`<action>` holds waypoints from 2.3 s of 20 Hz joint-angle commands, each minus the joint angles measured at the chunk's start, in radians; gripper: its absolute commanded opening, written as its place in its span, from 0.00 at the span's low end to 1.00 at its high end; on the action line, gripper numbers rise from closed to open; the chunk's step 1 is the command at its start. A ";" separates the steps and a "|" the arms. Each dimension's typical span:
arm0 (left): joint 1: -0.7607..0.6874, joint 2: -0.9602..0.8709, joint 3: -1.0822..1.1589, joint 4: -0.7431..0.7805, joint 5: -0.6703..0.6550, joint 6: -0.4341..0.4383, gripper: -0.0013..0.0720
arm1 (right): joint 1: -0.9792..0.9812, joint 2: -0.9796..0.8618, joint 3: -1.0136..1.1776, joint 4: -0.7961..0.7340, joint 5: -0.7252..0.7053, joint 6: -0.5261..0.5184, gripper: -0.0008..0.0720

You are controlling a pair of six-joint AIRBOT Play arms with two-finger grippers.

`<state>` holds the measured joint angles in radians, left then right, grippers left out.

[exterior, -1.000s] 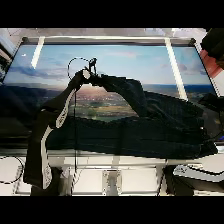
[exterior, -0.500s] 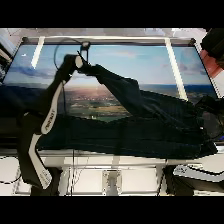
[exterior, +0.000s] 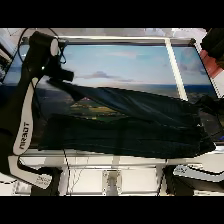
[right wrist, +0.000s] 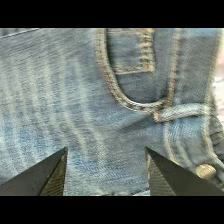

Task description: Fold the clothes and pants, and hang the long-sleeved shirts on hangers.

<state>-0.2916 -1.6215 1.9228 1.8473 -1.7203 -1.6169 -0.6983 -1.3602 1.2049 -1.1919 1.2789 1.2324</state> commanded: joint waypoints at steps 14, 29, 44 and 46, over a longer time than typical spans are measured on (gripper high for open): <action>0.140 0.119 -0.551 -0.095 -0.040 0.184 0.52 | 0.001 -0.001 0.000 0.000 0.007 0.009 0.71; 0.573 -0.039 -0.552 -0.594 0.406 0.145 0.61 | 0.001 -0.001 0.000 -0.059 0.013 0.016 0.71; 0.583 0.021 -0.532 -0.520 0.391 0.206 0.05 | -0.004 -0.001 0.002 -0.317 0.011 -0.019 0.89; 0.605 0.120 -0.528 -0.407 0.533 0.155 0.05 | -0.021 -0.002 0.002 -0.327 -0.026 -0.071 0.89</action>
<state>0.2913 -1.5982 1.3853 1.3064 -1.3247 -1.4311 -0.7059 -1.3605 1.2057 -1.4433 1.2877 1.2163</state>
